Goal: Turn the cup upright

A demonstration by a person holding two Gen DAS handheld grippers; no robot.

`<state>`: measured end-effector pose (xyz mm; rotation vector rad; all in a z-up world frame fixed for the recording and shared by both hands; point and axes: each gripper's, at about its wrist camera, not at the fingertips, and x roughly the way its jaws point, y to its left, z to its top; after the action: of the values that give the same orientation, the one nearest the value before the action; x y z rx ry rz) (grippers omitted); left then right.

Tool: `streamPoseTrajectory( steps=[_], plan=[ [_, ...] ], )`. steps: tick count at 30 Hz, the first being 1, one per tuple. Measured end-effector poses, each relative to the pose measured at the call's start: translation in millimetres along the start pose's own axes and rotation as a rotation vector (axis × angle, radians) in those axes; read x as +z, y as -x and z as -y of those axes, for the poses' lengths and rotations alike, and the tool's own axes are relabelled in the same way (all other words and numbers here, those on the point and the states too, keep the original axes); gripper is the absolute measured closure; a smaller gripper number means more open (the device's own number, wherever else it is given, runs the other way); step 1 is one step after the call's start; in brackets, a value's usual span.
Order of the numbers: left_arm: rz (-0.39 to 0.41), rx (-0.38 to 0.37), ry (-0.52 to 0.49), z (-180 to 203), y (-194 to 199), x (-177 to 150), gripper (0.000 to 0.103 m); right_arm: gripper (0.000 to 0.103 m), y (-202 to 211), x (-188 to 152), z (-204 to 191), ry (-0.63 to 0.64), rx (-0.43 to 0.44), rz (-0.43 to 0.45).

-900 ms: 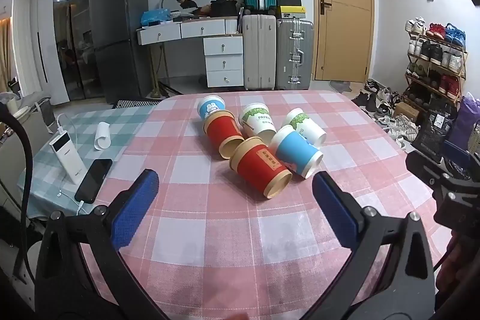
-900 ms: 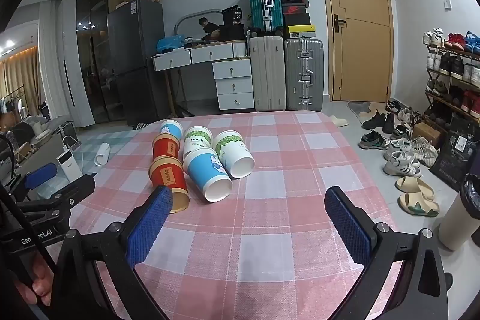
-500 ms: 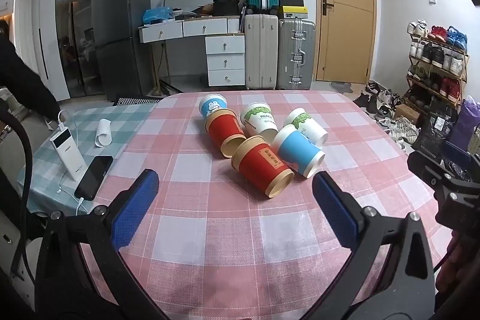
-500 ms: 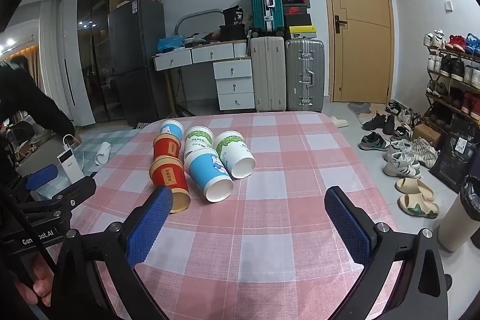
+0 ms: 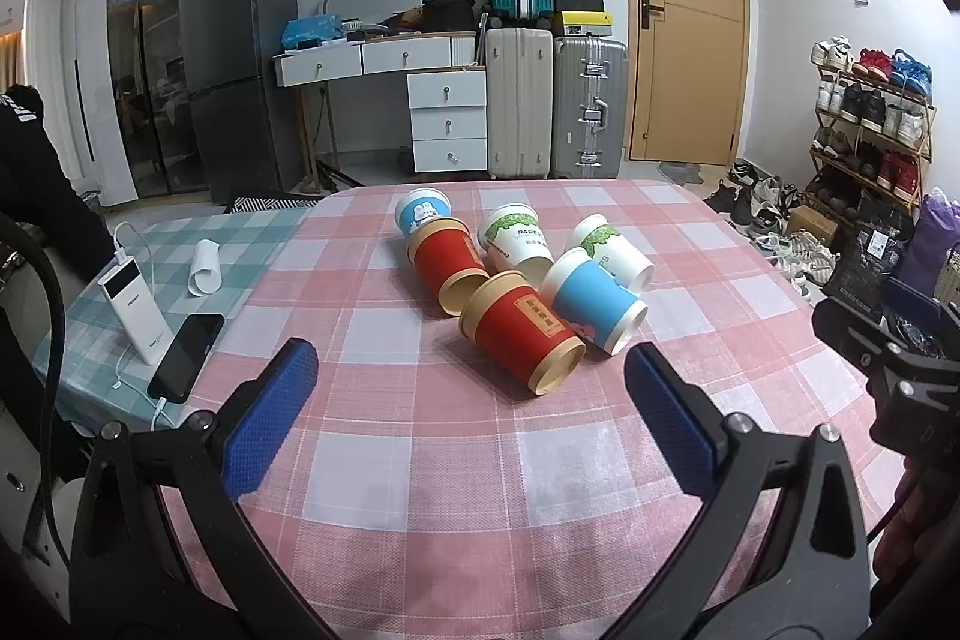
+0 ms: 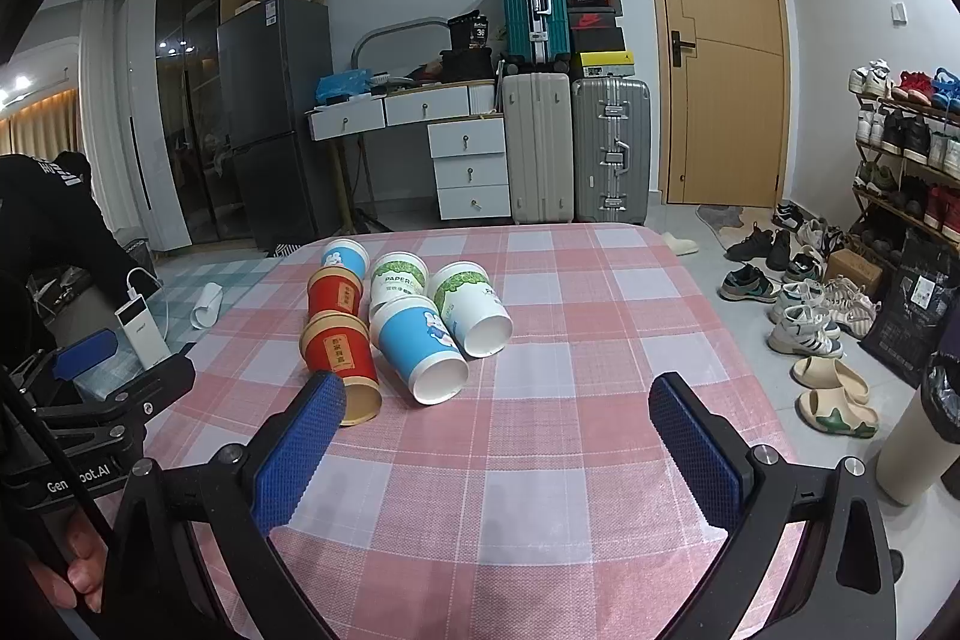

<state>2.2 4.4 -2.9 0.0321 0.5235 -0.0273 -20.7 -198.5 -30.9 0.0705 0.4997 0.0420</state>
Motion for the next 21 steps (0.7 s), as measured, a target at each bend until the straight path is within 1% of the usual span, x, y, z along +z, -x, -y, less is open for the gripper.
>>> streamPoseTrajectory(
  steps=[21],
  plan=[
    [-0.007, -0.004, 0.001, -1.5, -2.3, -1.1, 0.001, 0.000, -0.7, 1.8, -2.7, 0.007, 0.006, -0.004]
  ],
)
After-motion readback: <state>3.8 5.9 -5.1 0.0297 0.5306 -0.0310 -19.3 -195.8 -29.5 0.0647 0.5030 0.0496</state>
